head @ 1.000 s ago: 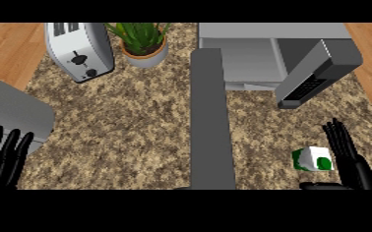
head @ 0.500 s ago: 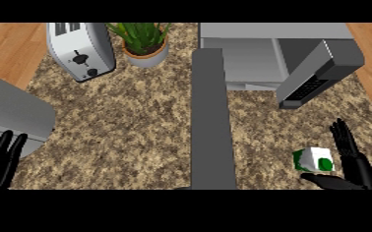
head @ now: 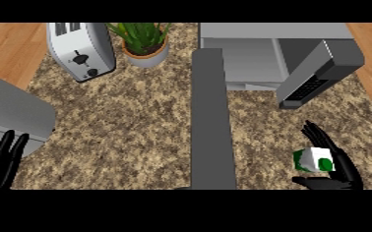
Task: Pick up the milk, place it into the microwave and close the microwave
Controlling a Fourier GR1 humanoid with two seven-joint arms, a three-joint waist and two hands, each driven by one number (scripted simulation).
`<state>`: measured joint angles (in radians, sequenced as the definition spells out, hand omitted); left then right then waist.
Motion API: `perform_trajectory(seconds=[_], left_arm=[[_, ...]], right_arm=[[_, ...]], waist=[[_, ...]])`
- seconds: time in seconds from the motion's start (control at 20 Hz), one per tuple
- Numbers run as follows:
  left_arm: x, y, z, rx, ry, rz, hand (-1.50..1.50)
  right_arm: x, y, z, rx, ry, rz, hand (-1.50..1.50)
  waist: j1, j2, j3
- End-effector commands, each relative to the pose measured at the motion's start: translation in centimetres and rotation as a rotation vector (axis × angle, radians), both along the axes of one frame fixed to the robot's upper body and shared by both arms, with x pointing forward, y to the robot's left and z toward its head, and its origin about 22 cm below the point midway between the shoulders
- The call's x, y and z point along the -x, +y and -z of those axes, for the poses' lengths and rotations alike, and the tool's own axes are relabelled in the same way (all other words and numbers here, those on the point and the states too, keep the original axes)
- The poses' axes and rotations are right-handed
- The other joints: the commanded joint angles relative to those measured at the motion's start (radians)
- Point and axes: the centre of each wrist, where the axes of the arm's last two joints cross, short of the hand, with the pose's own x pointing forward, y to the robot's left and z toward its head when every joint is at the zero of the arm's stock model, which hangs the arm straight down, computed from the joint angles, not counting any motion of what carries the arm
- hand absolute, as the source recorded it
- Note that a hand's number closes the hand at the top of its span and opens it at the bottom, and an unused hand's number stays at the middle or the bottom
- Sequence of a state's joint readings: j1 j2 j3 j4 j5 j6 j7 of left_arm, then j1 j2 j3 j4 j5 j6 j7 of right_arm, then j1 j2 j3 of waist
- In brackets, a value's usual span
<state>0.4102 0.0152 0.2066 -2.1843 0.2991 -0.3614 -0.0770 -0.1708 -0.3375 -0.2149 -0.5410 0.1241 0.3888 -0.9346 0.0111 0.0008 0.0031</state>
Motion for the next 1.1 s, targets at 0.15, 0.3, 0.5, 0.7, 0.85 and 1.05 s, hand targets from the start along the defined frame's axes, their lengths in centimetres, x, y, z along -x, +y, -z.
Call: perform_trajectory(seconds=[0.15, 0.3, 0.5, 0.7, 0.85, 1.05], left_arm=[[-0.4, 0.2, 0.8, 0.013, 0.004, 0.025, -1.5], [0.3, -0.3, -0.8, 0.011, -0.015, -0.002, -1.5], [0.2, 0.9, 0.5, 0.025, 0.001, 0.004, -1.5], [-1.1, 2.2, 0.7, 0.007, 0.012, 0.008, -1.5], [1.8, 1.4, 0.5, 0.026, 0.017, 0.004, -1.5], [0.5, 1.6, 1.7, 0.032, 0.013, 0.027, -1.5]], right_arm=[[-0.4, 1.9, 0.4, -0.111, -0.254, -0.056, 1.5], [-0.7, 1.9, -0.7, -0.024, -0.334, 0.058, 1.5], [-1.6, 3.4, -0.2, -0.152, -0.321, 0.078, 1.5], [-3.9, 4.6, -1.6, -0.129, -0.354, 0.236, 1.5], [-4.1, 4.5, -1.8, -0.101, -0.362, 0.246, 1.5], [-3.4, 8.6, -2.8, -0.159, -0.399, 0.187, 1.5]], waist=[[-0.002, 0.001, 0.0], [-0.012, -0.005, -0.002], [-0.002, -0.001, -0.002], [-0.012, -0.001, -0.004], [-0.002, -0.002, -0.003], [-0.012, -0.003, -0.004]])
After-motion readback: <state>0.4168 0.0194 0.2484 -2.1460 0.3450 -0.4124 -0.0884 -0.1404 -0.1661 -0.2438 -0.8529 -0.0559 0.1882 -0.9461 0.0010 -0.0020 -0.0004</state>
